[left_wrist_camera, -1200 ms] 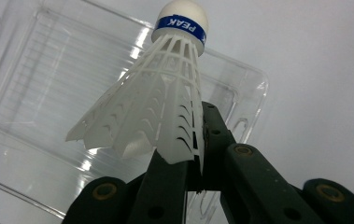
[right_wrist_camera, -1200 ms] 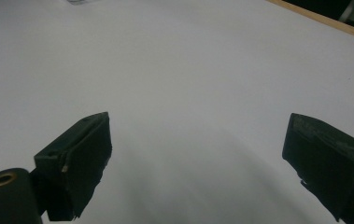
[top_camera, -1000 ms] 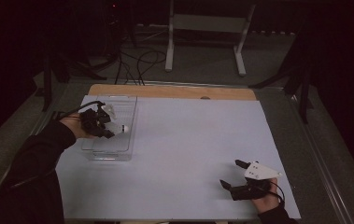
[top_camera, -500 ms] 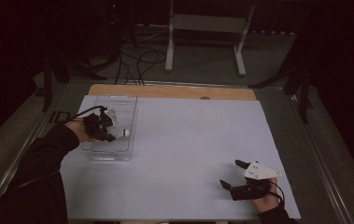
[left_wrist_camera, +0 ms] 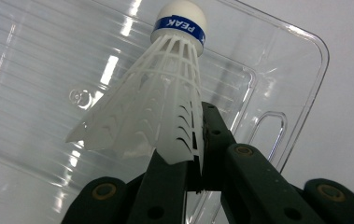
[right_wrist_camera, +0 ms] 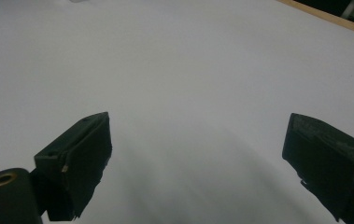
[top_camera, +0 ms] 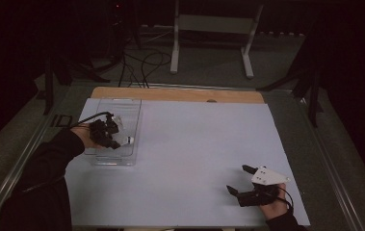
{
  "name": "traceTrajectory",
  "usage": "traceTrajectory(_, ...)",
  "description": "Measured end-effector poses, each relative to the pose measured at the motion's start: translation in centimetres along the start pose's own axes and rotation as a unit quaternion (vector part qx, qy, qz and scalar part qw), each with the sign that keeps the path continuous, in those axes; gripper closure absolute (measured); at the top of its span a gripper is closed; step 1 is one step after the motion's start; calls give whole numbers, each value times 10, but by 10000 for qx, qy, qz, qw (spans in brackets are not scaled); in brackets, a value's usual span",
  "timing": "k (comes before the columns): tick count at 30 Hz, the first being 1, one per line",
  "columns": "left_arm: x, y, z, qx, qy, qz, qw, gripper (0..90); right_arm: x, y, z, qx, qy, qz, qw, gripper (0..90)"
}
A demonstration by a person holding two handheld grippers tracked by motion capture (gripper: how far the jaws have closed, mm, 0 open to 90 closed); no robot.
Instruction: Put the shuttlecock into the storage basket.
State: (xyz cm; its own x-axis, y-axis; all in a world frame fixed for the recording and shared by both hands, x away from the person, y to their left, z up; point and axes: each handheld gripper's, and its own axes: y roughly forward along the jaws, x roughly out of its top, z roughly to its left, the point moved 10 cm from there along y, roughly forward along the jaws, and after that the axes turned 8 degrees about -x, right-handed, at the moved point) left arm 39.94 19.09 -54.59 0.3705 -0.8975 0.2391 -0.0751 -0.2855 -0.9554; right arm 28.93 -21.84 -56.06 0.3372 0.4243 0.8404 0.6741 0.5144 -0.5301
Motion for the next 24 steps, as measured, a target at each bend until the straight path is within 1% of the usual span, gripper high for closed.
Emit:
traceTrajectory(3,0,1,2,48,9,28,10000,896,0,0,0,7,20,9,10000,81)
traceTrajectory(4,1,2,3,90,-26,31,10000,892,0,0,0,6,17,9,10000,81)
traceTrajectory(8,2,7,5,79,-38,60,9999,881,0,0,0,11,17,5,10000,81)
traceTrajectory(9,2,8,5,64,-27,82,9999,882,-1,0,0,7,24,17,10000,81)
traceTrajectory(10,3,10,4,22,-61,66,10000,882,-1,0,0,10,30,19,10000,81)
traceTrajectory(14,4,12,6,57,-118,105,9999,880,-1,0,0,17,27,16,10000,81)
traceTrajectory(19,5,13,8,104,-83,86,9999,859,-1,0,0,20,32,21,10000,81)
traceTrajectory(20,5,14,8,95,-135,81,9998,858,-1,0,0,22,30,19,10000,81)
traceTrajectory(23,5,16,9,100,-105,103,9998,820,-1,0,0,18,25,14,10000,81)
traceTrajectory(24,5,17,10,120,-165,104,9997,799,-1,0,0,21,27,9,10000,81)
